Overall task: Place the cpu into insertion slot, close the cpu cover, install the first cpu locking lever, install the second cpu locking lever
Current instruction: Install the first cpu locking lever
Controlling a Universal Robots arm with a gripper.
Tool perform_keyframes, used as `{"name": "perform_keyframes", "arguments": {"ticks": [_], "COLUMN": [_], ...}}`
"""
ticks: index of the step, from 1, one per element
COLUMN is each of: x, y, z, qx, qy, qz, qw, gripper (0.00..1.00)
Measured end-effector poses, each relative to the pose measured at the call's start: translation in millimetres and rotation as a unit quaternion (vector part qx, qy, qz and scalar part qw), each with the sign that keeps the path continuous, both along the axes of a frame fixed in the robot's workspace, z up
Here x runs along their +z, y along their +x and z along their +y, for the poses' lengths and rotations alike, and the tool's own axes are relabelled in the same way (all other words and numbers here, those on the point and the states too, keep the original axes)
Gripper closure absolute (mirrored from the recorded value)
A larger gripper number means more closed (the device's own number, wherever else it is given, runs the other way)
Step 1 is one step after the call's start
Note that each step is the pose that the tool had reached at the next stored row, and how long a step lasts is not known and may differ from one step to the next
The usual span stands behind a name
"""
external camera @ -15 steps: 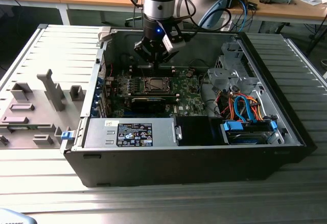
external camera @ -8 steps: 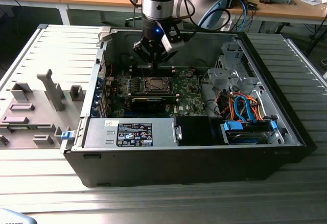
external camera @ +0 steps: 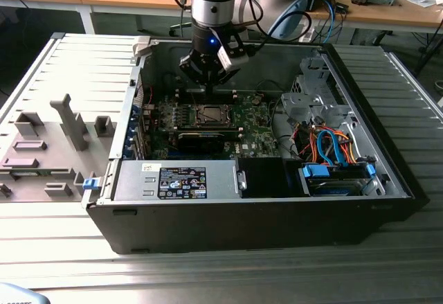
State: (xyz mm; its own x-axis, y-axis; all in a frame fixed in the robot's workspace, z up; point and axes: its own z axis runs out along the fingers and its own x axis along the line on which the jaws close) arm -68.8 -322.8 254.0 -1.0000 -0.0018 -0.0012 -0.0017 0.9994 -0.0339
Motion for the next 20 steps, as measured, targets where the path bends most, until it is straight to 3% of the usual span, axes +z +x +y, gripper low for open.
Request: {"name": "perform_keyframes", "arguments": {"ticks": [20], "x": [0.0], "y": [-6.0], "z": [1.0], "qx": [0.000], "qy": [0.0000], "qz": [0.0000], "qw": [1.00000], "gripper": [0.89]}}
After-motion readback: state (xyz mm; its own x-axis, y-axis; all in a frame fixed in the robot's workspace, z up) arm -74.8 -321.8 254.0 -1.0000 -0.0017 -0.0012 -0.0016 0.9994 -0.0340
